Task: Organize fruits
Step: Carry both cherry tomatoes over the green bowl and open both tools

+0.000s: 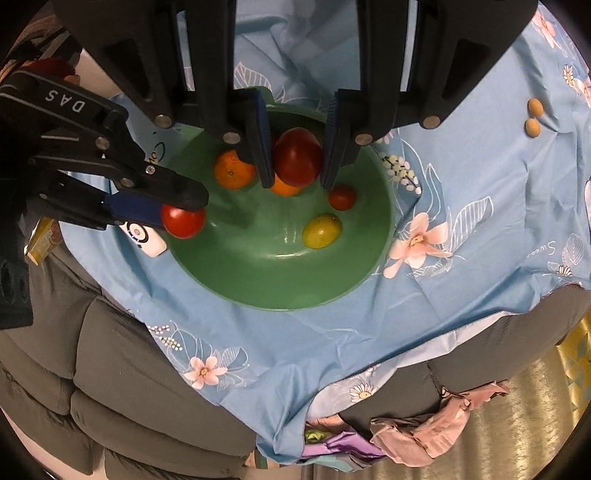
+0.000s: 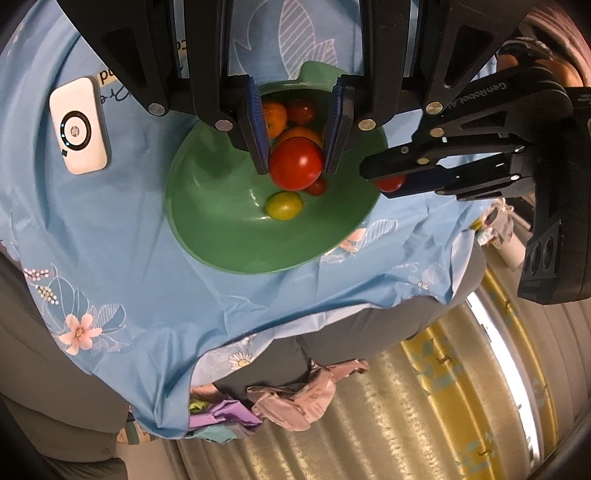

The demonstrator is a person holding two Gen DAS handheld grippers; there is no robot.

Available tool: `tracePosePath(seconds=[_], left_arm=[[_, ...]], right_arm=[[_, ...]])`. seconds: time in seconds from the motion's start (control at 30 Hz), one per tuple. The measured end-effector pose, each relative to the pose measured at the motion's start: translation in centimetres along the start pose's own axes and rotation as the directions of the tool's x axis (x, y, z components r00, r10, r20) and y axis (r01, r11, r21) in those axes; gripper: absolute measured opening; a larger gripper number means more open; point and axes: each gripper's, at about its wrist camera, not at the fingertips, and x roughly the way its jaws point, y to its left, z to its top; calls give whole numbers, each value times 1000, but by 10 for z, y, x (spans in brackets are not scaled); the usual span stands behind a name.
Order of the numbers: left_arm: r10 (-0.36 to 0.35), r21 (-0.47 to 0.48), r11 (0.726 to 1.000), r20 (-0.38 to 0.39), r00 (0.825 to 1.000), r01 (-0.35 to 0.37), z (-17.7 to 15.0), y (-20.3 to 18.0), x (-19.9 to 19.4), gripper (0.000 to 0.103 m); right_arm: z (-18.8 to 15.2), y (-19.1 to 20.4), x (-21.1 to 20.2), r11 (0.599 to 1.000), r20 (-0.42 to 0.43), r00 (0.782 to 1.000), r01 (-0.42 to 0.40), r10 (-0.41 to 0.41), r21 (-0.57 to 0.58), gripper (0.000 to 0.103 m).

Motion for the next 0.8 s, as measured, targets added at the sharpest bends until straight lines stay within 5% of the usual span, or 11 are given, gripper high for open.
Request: tracePosePath(seconds=[0.8], left_arm=[[32, 38, 999, -48, 998, -31, -2, -3, 24, 25]], right_arm=[[-2, 0, 14, 1000, -41, 999, 24, -24, -16, 31]])
